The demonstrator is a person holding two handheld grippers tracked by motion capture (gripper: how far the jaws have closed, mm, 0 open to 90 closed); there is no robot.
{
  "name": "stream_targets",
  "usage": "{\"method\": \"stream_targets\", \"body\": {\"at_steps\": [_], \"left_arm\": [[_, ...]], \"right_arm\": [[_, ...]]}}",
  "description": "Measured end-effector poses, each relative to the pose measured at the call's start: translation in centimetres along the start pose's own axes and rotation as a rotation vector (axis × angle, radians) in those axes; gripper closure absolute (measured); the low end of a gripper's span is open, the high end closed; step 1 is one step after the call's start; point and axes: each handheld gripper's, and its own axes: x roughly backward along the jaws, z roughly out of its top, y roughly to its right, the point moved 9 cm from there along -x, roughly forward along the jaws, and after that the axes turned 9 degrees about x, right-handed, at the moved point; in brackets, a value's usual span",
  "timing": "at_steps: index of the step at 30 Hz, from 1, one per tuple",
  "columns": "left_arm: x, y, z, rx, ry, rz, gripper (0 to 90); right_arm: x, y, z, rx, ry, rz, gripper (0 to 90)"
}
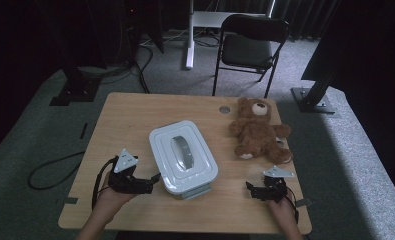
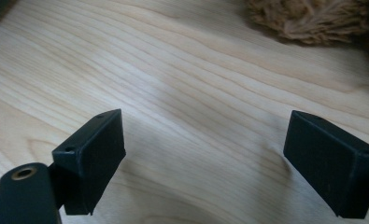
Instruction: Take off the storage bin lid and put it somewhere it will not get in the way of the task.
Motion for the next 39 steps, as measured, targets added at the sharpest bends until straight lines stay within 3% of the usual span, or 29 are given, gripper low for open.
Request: {"method": "stream_targets", "body": {"at_steps": [8,12,24,29,33,39], "left_arm": [[-1.0,2.3,1.9,-0.042,-0.002,-0.054,2.0],[-1.6,3.3,2.8,-0.072,0.015,-0.08,5.7],[-4.2,4.7,4.3,-0.076,-0.027,-0.129,5.8],[-5.3,5.2,4.3,-0.086,-0.058,-0.141,5.8],[-6.1,5.3,4.7,-0.053,-0.06,-0.147,5.8],[-7.0,5.4,4.8,-0.058,-0.099,-0.144,5.9]], "right_arm": [[0.1,1.2,-0.3,-0.02,-0.005,-0.034,11.9],[0.1,1.2,-0.4,-0.02,-0.007,-0.02,11.9],[-0.1,1.4,-0.5,-0.019,-0.034,-0.057,12.0],[-0.1,1.3,-0.5,-0.017,-0.034,-0.047,12.0],[-0.1,1.4,-0.5,-0.023,-0.035,-0.043,11.9],[-0.1,1.4,-0.5,-0.024,-0.036,-0.042,12.0]]}}
